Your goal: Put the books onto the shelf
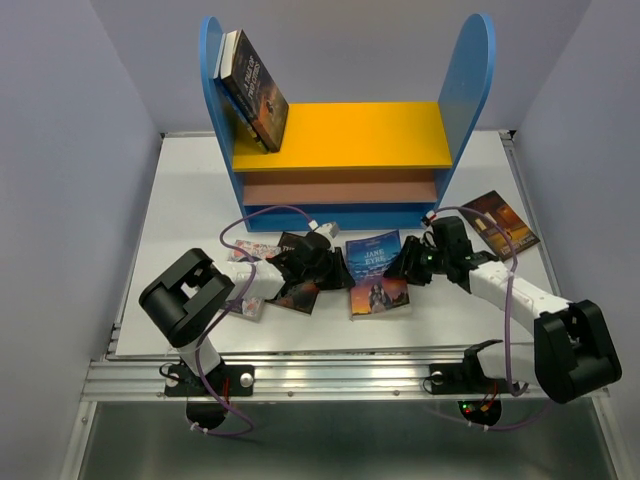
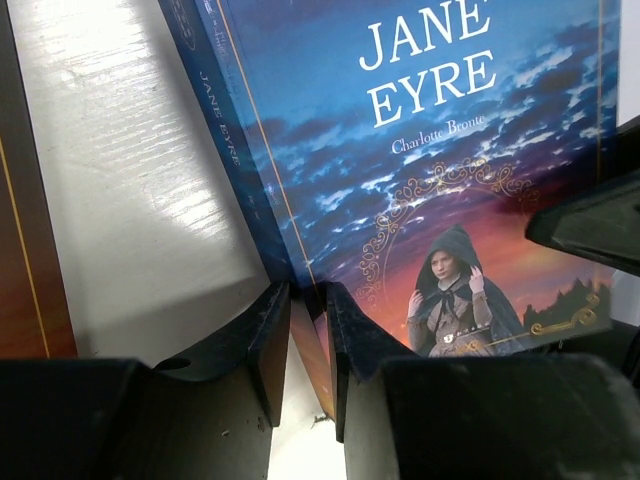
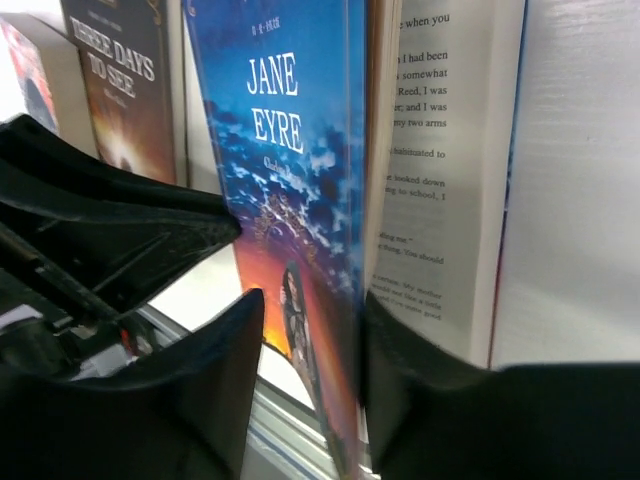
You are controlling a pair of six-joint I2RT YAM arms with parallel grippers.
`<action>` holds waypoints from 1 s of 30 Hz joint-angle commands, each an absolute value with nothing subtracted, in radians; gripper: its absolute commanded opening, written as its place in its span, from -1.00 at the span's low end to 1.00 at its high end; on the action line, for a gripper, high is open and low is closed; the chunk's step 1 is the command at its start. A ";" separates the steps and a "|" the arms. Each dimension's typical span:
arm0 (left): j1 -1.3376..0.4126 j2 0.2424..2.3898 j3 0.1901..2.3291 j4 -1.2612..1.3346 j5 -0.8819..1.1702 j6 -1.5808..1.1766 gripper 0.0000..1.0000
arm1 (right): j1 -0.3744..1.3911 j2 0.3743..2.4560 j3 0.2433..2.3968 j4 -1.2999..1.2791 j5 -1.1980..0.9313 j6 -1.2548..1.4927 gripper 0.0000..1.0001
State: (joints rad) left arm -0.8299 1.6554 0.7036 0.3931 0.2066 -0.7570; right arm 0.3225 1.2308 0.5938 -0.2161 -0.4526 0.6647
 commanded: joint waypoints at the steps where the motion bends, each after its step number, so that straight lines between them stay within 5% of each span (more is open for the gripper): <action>1: -0.838 1.632 0.736 0.402 0.180 -0.733 -0.38 | 0.333 1.246 0.653 -0.201 -0.474 0.630 -0.29; 5: -0.838 1.591 0.727 0.402 0.169 -0.744 -0.06 | 0.333 1.217 0.675 -0.215 -0.462 0.612 -0.98; 12: -0.822 1.470 0.695 0.462 0.181 -0.750 0.95 | 0.333 1.164 0.787 -0.238 -0.537 0.589 -0.99; 30: -0.784 1.609 0.621 0.923 0.452 -0.913 0.98 | 0.333 1.074 0.933 -0.311 -0.535 0.635 -0.99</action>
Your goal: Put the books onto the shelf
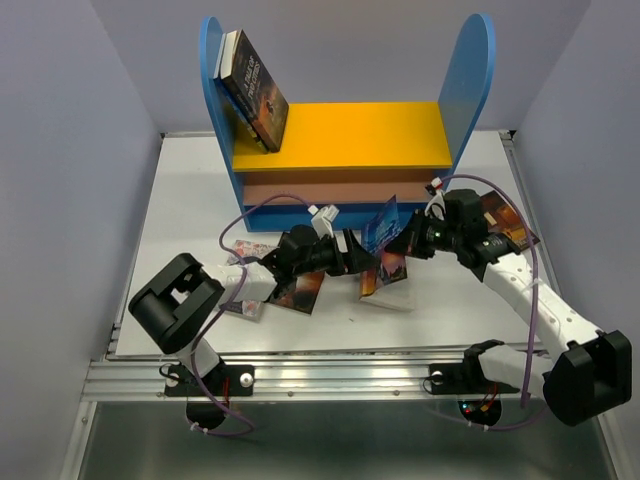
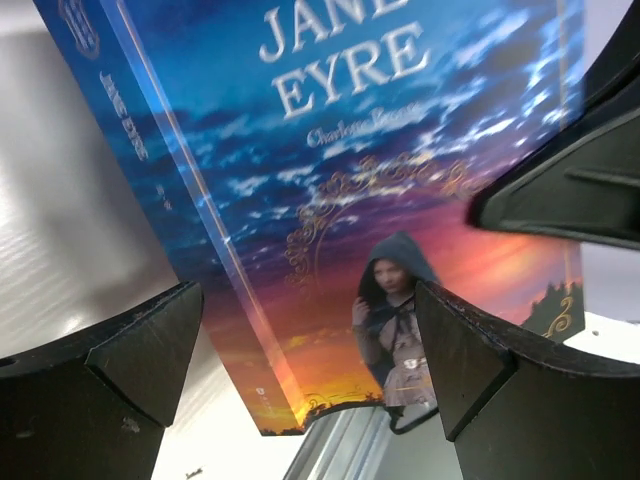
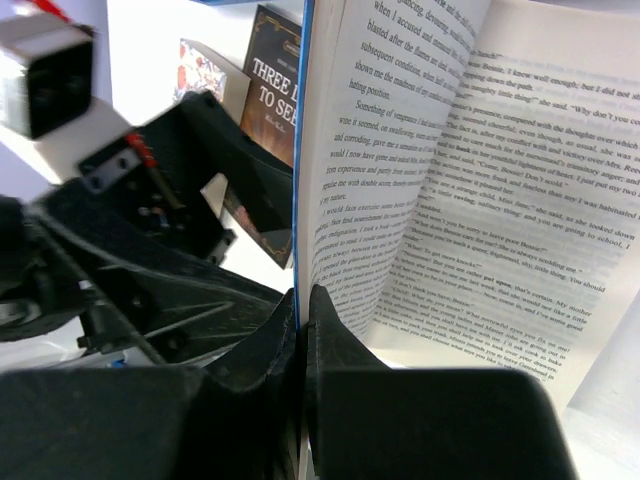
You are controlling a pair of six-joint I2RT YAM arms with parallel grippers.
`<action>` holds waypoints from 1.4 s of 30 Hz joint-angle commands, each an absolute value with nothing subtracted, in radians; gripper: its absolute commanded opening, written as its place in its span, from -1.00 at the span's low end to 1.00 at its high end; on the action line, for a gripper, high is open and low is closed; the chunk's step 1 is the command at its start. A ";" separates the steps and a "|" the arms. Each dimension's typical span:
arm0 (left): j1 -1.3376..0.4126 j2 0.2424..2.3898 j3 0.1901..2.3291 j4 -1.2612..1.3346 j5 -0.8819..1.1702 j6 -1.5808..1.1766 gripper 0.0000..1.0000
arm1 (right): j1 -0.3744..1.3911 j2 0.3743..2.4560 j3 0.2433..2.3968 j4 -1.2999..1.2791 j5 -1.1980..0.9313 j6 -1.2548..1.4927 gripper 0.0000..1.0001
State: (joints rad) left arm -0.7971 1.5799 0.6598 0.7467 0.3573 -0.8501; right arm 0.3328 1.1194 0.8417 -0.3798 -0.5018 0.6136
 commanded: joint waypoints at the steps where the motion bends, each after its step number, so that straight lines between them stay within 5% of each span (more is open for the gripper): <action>1: -0.782 1.615 0.614 0.966 0.462 -0.922 0.98 | 0.333 1.065 0.931 -0.311 -0.528 0.638 -0.99; 10: -0.770 1.638 0.588 1.032 0.498 -0.951 0.98 | 0.333 1.048 0.943 -0.305 -0.494 0.653 -0.99; 17: -0.738 1.720 0.509 1.454 0.623 -1.156 0.98 | 0.333 1.020 0.962 -0.278 -0.523 0.652 -0.98; 24: -0.741 1.628 0.529 1.229 0.563 -1.025 0.98 | 0.333 0.963 0.920 -0.195 -0.538 0.699 -0.99; 34: -0.752 1.724 0.535 1.368 0.617 -1.100 0.96 | 0.333 0.916 0.819 -0.068 -0.580 0.765 -0.99; 37: -0.753 1.727 0.540 1.362 0.620 -1.100 0.86 | 0.333 0.904 0.799 -0.043 -0.591 0.782 -0.99; 42: -0.767 1.723 0.564 1.295 0.615 -1.068 0.43 | 0.333 0.888 0.758 -0.017 -0.587 0.808 -0.99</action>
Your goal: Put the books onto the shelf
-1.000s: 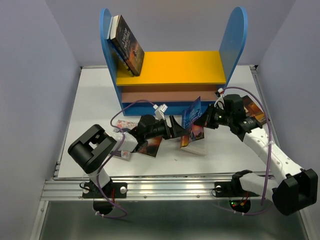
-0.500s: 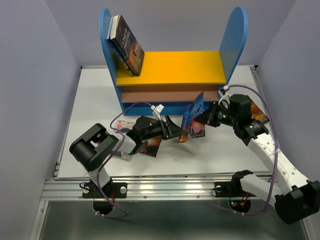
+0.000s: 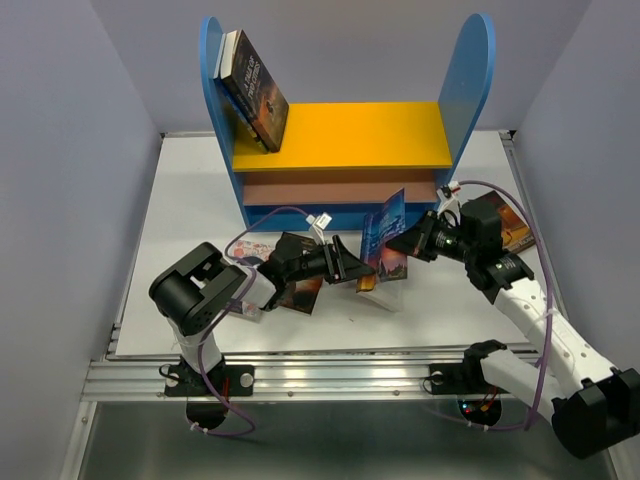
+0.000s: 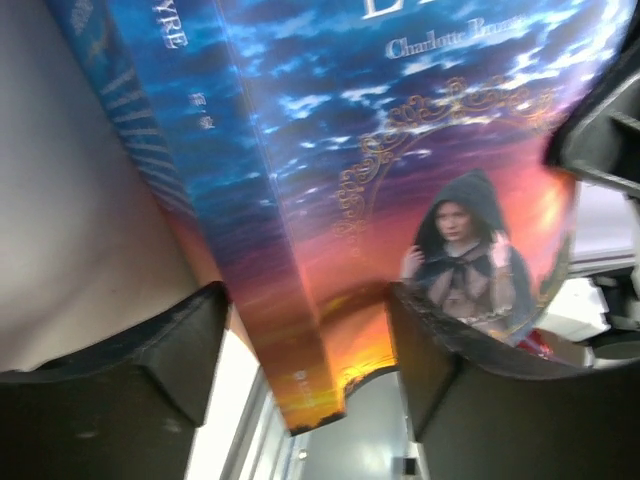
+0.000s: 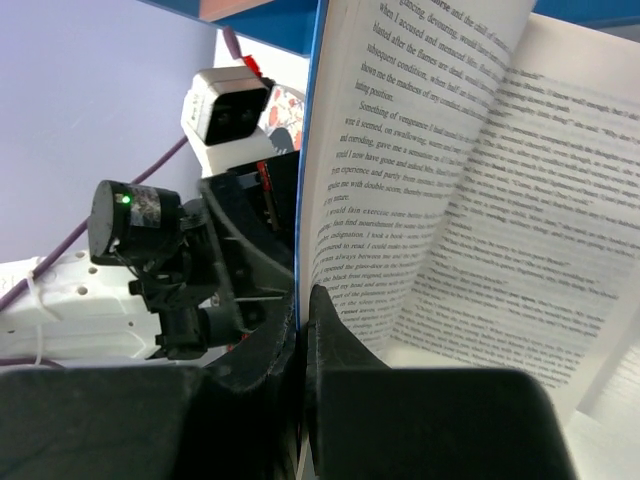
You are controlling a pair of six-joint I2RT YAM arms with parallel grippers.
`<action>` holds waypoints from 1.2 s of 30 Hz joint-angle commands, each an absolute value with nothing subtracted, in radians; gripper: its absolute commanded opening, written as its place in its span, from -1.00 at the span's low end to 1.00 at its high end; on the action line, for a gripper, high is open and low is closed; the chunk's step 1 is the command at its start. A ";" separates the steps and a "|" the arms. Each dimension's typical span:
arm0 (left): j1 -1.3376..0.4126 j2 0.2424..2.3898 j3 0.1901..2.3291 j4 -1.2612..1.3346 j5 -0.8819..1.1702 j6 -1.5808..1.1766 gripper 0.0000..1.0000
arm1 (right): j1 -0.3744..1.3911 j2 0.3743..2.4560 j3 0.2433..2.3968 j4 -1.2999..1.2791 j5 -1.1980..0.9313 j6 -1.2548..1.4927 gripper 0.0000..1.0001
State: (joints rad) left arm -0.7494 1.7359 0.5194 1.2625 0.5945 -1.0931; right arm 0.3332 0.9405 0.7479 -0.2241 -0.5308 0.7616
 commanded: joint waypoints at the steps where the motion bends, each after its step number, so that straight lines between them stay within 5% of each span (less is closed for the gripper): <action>1: -0.770 1.726 0.566 1.292 0.614 -1.068 0.33 | 0.333 0.885 0.752 -0.012 -0.592 0.811 -0.99; 8: -0.776 1.723 0.565 1.302 0.606 -1.069 -1.00 | 0.333 0.865 0.715 -0.012 -0.591 0.824 -0.99; 12: -0.779 1.683 0.555 1.283 0.578 -1.045 -1.00 | 0.333 0.842 0.695 -0.026 -0.568 0.819 -0.99; 14: -0.785 1.654 0.557 1.197 0.546 -0.994 -1.00 | 0.333 0.835 0.698 -0.096 -0.517 0.805 -0.66; 19: -0.827 1.525 0.612 0.858 0.378 -0.841 -1.00 | 0.333 0.811 0.721 -0.294 -0.343 0.747 0.51; 23: -0.856 1.448 0.658 0.687 0.252 -0.770 -1.00 | 0.333 0.844 0.796 -0.501 -0.136 0.675 1.00; 36: -0.951 1.381 0.801 0.416 0.020 -0.641 -1.00 | 0.333 1.035 1.028 -0.750 0.187 0.545 1.00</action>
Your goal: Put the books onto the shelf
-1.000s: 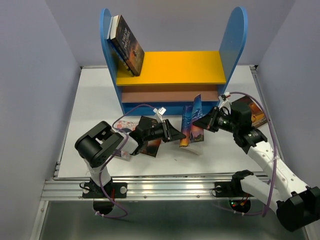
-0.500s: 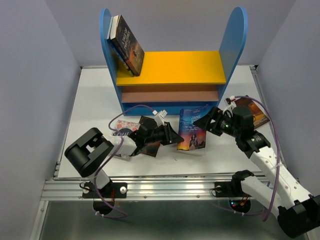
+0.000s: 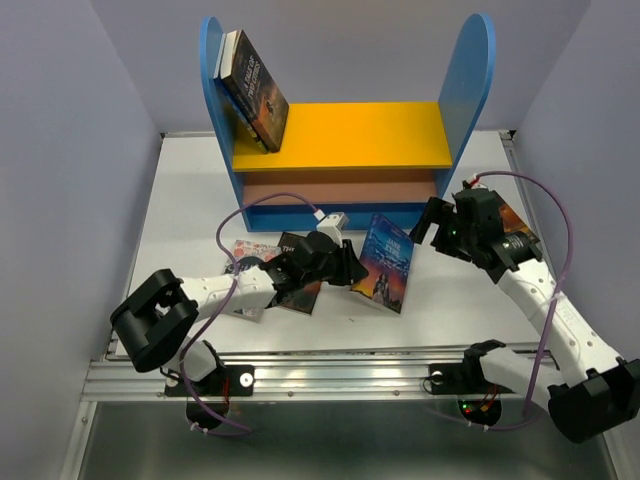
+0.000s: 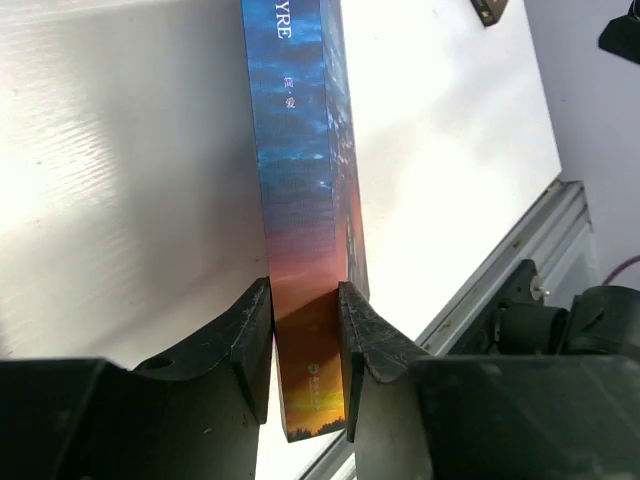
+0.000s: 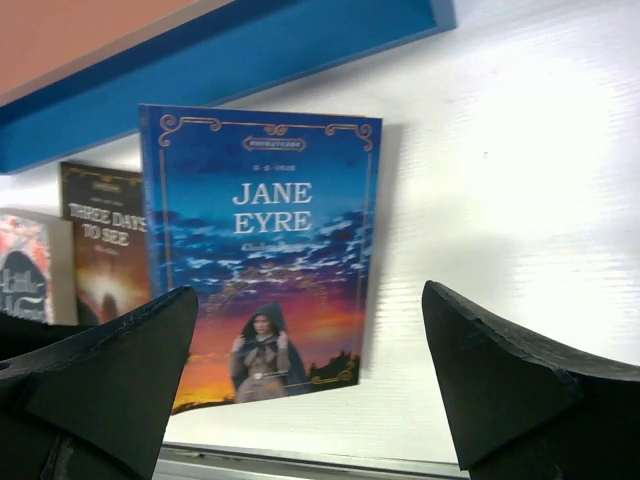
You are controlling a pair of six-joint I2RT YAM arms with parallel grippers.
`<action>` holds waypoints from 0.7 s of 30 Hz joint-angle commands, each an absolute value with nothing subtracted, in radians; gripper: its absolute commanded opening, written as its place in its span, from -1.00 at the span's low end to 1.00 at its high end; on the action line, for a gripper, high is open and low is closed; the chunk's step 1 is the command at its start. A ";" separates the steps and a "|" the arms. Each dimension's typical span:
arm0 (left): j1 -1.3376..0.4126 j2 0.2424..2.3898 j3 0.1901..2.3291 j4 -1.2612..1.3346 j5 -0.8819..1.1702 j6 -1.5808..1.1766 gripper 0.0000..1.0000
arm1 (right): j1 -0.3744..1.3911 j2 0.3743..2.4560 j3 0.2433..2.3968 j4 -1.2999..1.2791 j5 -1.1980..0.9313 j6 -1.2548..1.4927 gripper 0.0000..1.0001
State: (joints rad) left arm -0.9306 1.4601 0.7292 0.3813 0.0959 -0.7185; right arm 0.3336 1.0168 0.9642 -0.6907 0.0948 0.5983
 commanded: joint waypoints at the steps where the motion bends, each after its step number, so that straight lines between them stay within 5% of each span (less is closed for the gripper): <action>1: -0.957 1.381 0.811 0.413 0.011 -0.637 -1.00 | 0.333 1.043 1.035 -0.732 0.151 0.540 1.00; 5: -0.992 1.390 0.857 0.367 -0.040 -0.595 -1.00 | 0.342 1.130 1.058 -0.606 -0.101 0.543 1.00; 21: -1.088 1.451 1.014 0.241 -0.146 -0.488 -1.00 | 0.417 1.405 1.230 -0.764 -0.031 0.636 1.00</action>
